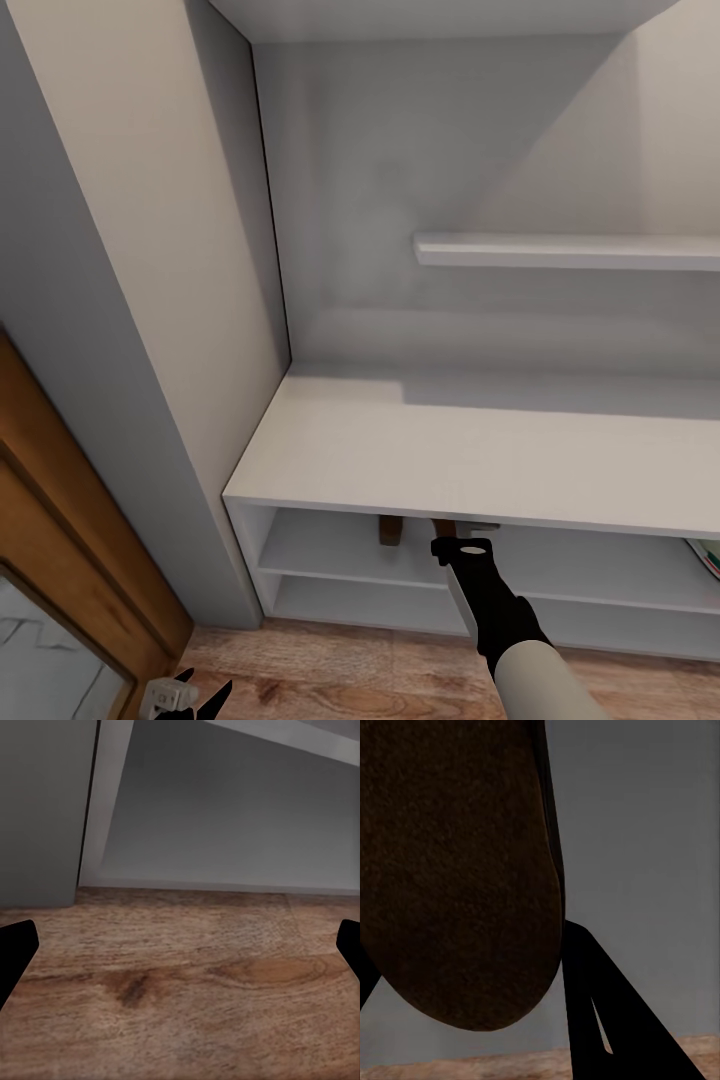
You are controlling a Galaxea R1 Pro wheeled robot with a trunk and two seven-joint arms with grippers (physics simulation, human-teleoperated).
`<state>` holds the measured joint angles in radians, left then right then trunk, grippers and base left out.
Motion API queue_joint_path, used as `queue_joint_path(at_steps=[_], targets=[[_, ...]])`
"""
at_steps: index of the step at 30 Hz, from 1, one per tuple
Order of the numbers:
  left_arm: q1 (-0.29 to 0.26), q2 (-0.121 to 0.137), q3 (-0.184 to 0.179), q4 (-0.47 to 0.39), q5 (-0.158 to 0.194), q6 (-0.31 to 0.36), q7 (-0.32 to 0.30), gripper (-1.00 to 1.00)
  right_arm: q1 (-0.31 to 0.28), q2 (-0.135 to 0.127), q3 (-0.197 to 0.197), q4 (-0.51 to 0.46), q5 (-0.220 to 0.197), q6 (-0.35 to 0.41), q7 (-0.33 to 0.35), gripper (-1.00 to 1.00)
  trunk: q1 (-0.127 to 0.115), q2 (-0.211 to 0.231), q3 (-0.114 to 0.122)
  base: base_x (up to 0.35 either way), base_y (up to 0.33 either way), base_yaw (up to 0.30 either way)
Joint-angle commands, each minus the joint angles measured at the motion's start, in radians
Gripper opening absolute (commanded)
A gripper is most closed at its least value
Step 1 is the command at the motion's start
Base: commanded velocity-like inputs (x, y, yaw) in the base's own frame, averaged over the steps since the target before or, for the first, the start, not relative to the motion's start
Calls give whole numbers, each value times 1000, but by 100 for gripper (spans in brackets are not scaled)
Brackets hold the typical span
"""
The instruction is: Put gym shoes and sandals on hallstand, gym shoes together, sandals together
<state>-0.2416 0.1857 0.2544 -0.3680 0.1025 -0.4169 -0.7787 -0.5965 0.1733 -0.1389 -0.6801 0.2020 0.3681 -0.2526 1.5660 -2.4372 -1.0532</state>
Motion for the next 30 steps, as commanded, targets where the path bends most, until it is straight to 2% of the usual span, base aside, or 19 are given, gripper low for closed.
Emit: queue_joint_path(at_steps=[1, 22, 30], targets=[[-1, 0, 3, 1, 5, 1, -8, 100, 0, 1, -4, -2, 7, 6, 1, 100, 0, 0, -1, 0, 0, 0], [-1, -1, 3, 1, 5, 1, -8, 100, 0, 1, -4, -1, 7, 6, 1, 100, 0, 0, -1, -3, 0, 0], [-1, -2, 3, 1, 5, 1, -8, 100, 0, 1, -4, -1, 7, 6, 1, 100, 0, 0, -1, -168, -86, 0]])
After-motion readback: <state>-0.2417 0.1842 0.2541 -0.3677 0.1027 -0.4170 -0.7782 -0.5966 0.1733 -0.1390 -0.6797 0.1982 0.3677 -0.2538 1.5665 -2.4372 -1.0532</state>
